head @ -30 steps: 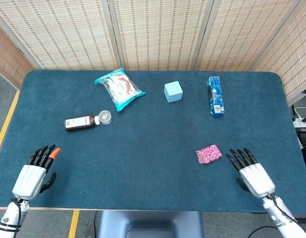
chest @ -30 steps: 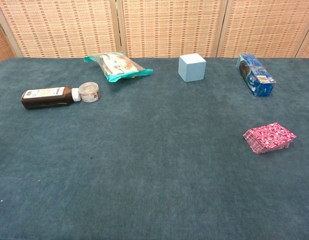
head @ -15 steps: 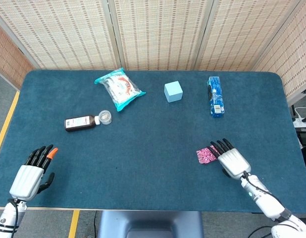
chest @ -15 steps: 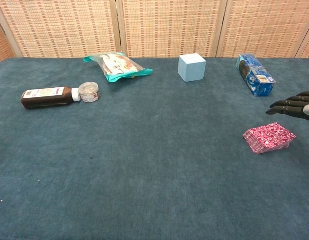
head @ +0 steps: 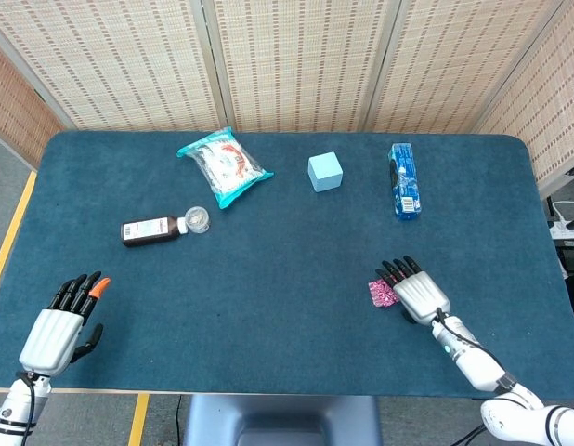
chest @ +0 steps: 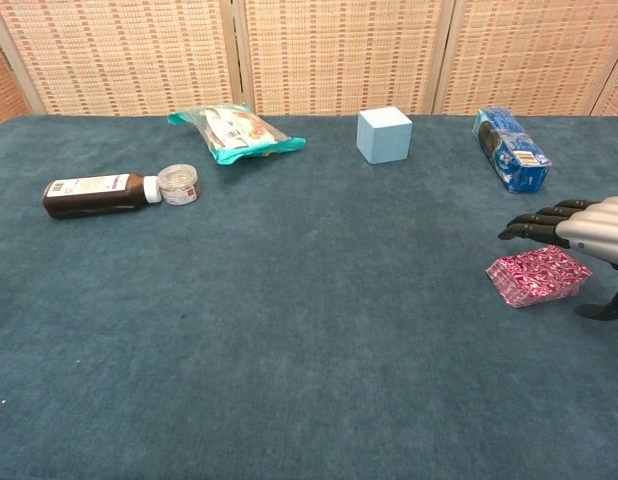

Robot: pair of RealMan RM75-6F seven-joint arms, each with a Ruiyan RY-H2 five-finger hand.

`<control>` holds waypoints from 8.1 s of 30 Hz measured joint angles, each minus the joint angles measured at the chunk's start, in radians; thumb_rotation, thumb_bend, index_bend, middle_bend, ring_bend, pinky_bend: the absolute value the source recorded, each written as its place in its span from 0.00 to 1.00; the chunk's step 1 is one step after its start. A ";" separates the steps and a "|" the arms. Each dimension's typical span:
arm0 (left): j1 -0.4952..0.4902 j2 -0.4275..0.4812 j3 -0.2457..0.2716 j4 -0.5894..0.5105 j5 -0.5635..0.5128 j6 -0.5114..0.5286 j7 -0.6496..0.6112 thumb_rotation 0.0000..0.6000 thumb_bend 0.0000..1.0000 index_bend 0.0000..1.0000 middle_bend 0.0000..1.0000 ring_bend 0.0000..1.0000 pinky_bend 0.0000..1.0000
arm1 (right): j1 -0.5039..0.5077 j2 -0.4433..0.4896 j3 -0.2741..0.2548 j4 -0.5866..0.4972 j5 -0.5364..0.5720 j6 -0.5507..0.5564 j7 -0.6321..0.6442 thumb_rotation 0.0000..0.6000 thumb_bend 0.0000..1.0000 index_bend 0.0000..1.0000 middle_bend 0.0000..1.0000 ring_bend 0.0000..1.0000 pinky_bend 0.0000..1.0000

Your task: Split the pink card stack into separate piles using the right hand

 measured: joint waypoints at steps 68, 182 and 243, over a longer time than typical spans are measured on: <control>-0.008 0.011 0.015 -0.008 0.016 -0.015 -0.016 1.00 0.46 0.00 0.00 0.00 0.12 | 0.052 -0.100 -0.024 0.052 0.091 0.112 -0.062 1.00 0.21 0.55 0.39 0.19 0.00; -0.008 0.021 0.030 -0.023 0.045 -0.015 -0.024 1.00 0.47 0.00 0.00 0.00 0.12 | 0.037 -0.131 -0.046 0.078 0.100 0.122 -0.100 1.00 0.21 0.31 0.22 0.04 0.00; -0.009 0.027 0.037 -0.027 0.052 -0.017 -0.031 1.00 0.46 0.00 0.00 0.00 0.12 | 0.079 -0.178 -0.002 -0.090 0.102 0.169 -0.226 1.00 0.21 0.55 0.41 0.24 0.04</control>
